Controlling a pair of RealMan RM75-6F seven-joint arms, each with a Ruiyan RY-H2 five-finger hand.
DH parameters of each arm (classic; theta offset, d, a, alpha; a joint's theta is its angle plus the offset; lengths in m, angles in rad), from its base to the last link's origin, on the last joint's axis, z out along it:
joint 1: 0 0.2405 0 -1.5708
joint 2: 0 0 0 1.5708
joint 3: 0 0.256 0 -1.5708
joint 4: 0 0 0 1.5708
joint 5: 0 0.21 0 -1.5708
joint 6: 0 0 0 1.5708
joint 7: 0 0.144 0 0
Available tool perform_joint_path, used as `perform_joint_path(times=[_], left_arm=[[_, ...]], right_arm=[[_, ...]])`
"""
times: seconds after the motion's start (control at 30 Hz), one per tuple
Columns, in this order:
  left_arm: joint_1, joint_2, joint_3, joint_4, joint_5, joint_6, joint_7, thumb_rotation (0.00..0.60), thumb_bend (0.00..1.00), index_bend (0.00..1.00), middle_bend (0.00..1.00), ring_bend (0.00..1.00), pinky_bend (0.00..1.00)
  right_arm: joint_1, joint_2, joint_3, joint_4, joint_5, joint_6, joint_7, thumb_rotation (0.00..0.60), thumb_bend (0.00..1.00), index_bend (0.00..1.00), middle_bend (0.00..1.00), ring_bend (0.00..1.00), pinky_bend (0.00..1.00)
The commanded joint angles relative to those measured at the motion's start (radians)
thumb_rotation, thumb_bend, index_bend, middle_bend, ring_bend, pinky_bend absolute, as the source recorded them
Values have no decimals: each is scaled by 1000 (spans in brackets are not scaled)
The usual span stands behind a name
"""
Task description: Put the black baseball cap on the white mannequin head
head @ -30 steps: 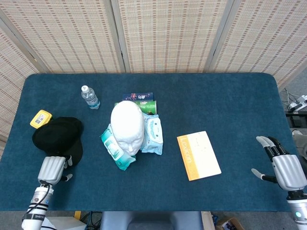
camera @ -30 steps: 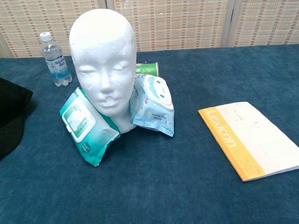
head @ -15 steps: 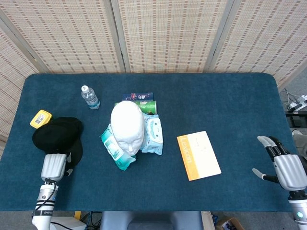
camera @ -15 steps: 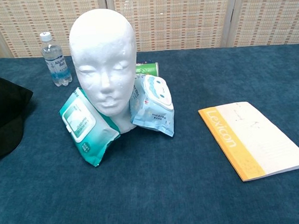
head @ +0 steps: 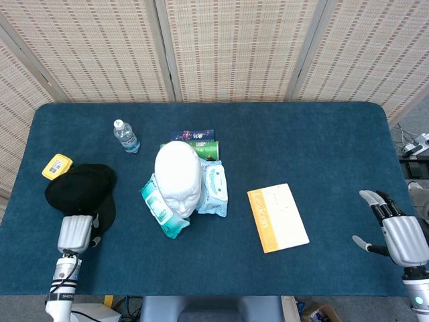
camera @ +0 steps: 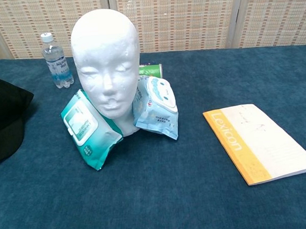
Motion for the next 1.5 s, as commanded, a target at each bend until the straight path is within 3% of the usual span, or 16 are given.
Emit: perform_joint_path(times=[0.03,0.63,1.3,1.43,1.5], left_arm=[[-2,-11,-4,21,-1,5,11,600,82,578,671,359,497],[2,-58,-14,140,1,12,-9,600,82,576,677,364,501],[21,-141,-34,364,84,106,-214,600,82,597,697,399,529],[23,-160,-39,419,119,152,-287,600,83,553,691,394,530],[24,-171,-40,448,137,177,-323,600,83,504,634,354,529]], right_arm=[[0,0,0,0,0,0,0,600,0,37,178,123,457],[-1,0,2,-2,1,0,-3,600,0,37,178,123,457],[-1,0,2,-4,0,0,-6,600,0,37,178,123,457],[-1,0,2,-4,-1,0,-7,600,0,37,178,123,457],[-1,0,2,-5,0,0,-7,600,0,37,178,123,457]])
